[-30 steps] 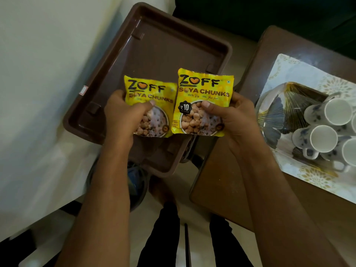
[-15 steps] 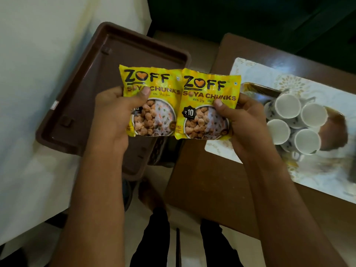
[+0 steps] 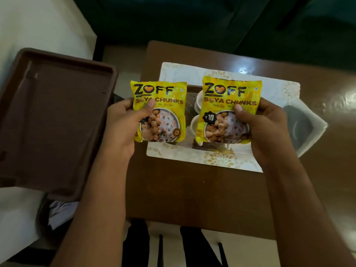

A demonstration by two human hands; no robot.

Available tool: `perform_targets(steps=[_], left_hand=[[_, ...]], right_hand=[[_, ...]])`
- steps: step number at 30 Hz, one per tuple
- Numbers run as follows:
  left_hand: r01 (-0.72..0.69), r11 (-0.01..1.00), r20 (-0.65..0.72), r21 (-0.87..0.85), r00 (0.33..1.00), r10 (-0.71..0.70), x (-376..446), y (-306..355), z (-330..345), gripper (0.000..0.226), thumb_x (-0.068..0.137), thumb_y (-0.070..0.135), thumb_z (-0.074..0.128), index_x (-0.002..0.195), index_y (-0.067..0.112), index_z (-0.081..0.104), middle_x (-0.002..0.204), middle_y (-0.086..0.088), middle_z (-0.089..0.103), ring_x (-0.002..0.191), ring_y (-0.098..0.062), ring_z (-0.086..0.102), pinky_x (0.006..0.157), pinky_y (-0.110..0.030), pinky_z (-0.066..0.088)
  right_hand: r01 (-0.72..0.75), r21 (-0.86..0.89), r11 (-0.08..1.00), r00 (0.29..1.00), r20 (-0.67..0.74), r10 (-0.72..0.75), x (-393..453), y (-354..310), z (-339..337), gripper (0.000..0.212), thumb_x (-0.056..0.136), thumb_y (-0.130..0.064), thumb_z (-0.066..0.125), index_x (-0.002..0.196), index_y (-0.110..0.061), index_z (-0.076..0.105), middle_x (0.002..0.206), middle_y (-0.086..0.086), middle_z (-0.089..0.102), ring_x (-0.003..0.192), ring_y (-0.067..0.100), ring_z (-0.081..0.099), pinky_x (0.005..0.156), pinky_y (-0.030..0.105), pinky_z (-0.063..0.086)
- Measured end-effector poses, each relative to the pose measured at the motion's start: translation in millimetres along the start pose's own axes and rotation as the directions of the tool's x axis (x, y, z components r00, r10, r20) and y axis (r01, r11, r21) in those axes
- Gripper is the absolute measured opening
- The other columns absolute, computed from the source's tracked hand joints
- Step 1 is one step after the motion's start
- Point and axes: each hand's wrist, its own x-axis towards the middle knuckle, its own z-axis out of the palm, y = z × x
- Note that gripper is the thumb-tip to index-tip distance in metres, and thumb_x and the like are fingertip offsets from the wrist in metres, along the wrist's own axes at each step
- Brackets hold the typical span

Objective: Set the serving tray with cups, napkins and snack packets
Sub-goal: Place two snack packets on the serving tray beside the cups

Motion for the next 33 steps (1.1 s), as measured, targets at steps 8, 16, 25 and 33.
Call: perform_targets(steps=[8,16,25,33], left_hand=[[-0.017,0.998,-0.027,0.061,0.999,0.018,14,-10,22,0.006,0.090,0.024,0.082,0.095,0.023,0.080,0.099,0.003,0.084,0.100,-0.020,0.081,0.097,-0.051,0.062],[-0.011,0.994,-0.030,0.105,0.999,0.014,25,-16,27,0.010,0.093,0.024,0.079,0.102,0.022,0.080,0.099,0.004,0.084,0.096,-0.018,0.081,0.082,-0.039,0.066],[0.022,0.989,-0.060,0.144,0.998,-0.014,32,-27,29,0.002,0.094,0.023,0.079,0.096,0.024,0.079,0.095,0.005,0.084,0.093,-0.015,0.081,0.081,-0.037,0.064],[-0.012,0.974,-0.052,0.227,0.998,0.025,37,-35,41,0.024,0.095,0.018,0.076,0.118,0.014,0.072,0.096,0.010,0.079,0.086,0.000,0.077,0.072,-0.023,0.061]], right_hand=[[-0.036,0.029,0.999,0.994,-0.102,0.039,11,9,-71,0.017,0.094,-0.004,0.071,0.108,-0.012,0.077,0.107,0.007,0.082,0.101,0.027,0.079,0.088,0.050,0.064],[-0.064,0.011,0.998,0.990,-0.124,0.065,12,16,-95,0.019,0.096,-0.001,0.068,0.113,-0.008,0.074,0.109,0.009,0.081,0.101,0.027,0.079,0.087,0.052,0.064],[-0.048,-0.073,0.996,0.983,-0.183,0.034,20,24,-109,0.021,0.095,-0.004,0.070,0.115,-0.008,0.075,0.097,-0.003,0.083,0.096,0.023,0.080,0.064,0.032,0.065],[-0.025,-0.152,0.988,0.980,-0.200,-0.006,36,37,-105,0.022,0.096,-0.003,0.069,0.117,-0.006,0.073,0.109,0.010,0.079,0.102,0.025,0.078,0.093,0.054,0.062]])
